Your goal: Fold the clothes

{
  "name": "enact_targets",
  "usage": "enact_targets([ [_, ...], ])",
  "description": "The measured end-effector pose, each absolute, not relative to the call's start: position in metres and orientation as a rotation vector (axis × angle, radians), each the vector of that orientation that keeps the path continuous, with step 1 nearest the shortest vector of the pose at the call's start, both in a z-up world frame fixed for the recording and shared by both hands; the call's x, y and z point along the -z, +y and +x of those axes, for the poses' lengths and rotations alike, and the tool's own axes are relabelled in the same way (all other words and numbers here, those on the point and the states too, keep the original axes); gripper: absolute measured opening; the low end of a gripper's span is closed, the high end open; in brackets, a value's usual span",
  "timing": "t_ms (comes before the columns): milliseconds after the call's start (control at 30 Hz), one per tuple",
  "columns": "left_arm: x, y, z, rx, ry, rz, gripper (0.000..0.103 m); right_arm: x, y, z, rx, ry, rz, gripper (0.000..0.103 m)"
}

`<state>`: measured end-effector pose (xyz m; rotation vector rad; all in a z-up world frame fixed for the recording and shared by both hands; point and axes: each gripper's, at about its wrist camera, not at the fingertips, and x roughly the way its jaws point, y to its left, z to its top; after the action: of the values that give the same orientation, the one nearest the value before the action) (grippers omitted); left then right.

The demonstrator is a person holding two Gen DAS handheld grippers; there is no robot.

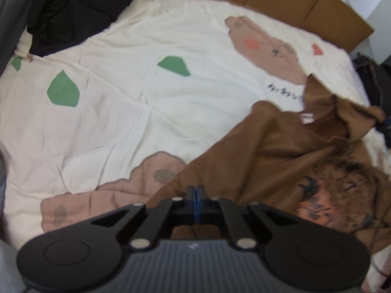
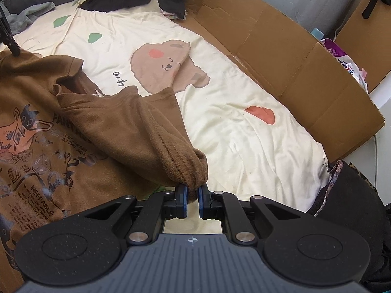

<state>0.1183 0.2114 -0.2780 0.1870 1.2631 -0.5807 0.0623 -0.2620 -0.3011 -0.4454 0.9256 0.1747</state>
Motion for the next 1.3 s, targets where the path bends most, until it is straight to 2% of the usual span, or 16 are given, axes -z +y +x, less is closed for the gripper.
enact_targets([
  [200,0.267,0.194,0.095,0.659,1.298,0.146,0.0,0.301,-0.261,0.062,-0.179,0.921,-0.445,0.007],
  [733,0.332,0.153,0.037,0.775,1.444,0.143,0.0,0.305,-0.256,0.064,-0.192,0.931,-0.442,0.007],
  [867,0.329,0.155,0.032,0.81,1.452,0.167,0.0,0.306,-0.256,0.064,-0.192,0.932,-0.441,0.007],
  [1133,0.289,0.169,0.054,0.805,1.384,0.187,0.001,0.308,-0.255,0.064,-0.191,0.93,-0.433,0.007],
  [1300,0.279,0.168,0.075,0.8,1.33,0.236,0.007,0.308,-0.255,0.064,-0.195,0.929,-0.437,0.007],
])
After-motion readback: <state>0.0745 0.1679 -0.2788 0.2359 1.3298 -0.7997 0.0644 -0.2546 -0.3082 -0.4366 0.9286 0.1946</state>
